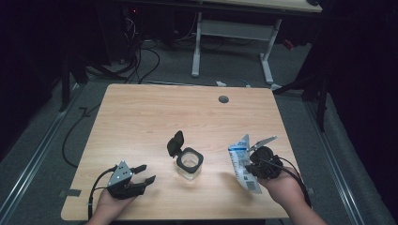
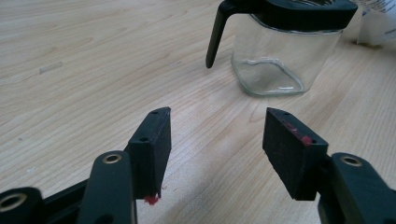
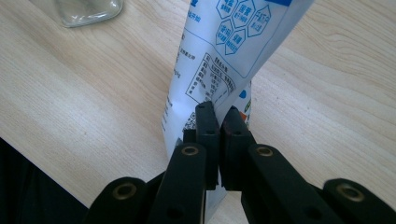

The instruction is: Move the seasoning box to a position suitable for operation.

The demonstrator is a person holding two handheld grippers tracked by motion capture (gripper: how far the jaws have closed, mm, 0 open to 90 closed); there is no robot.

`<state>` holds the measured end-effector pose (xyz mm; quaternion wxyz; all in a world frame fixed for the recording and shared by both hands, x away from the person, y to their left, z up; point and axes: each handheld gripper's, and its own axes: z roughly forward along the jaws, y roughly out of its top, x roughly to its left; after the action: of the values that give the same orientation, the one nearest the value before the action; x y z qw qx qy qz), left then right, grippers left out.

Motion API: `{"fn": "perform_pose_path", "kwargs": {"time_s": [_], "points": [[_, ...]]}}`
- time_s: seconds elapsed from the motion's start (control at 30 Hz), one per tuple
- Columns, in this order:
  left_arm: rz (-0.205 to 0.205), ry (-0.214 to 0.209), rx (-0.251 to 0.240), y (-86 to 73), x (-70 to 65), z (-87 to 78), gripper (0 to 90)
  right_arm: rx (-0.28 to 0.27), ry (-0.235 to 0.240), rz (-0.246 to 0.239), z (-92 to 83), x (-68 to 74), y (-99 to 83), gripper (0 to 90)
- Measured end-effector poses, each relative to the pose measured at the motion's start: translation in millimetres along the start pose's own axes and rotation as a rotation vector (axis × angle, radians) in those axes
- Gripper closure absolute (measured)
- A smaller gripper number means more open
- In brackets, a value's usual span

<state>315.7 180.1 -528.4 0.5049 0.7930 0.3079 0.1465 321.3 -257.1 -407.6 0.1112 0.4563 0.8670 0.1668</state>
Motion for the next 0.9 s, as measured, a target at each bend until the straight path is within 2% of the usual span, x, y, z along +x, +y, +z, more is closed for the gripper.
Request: {"fn": "perform_pose_path", "kwargs": {"time_s": [0.2, 0.57, 0.67, 0.9], "points": [[0.001, -0.003, -0.001, 0.4, -0.9, -0.2, 42.6, 0.049, 0.008, 0.006, 0.9, -2.0, 6.2, 88.6], [0.022, -0.016, -0.009, 2.2, -7.7, 0.3, 42.5, 0.155, 0.012, -0.043, 4.2, -2.2, 26.3, 89.1], [0.032, -0.019, -0.014, 3.0, -9.8, 0.1, 42.4, 0.173, 0.008, -0.059, 7.3, -0.4, 31.5, 89.2], [0.029, -0.045, -0.03, 6.0, -16.2, 0.8, 42.3, 0.16, 0.025, -0.069, 11.3, 0.2, 38.0, 89.4]]}}
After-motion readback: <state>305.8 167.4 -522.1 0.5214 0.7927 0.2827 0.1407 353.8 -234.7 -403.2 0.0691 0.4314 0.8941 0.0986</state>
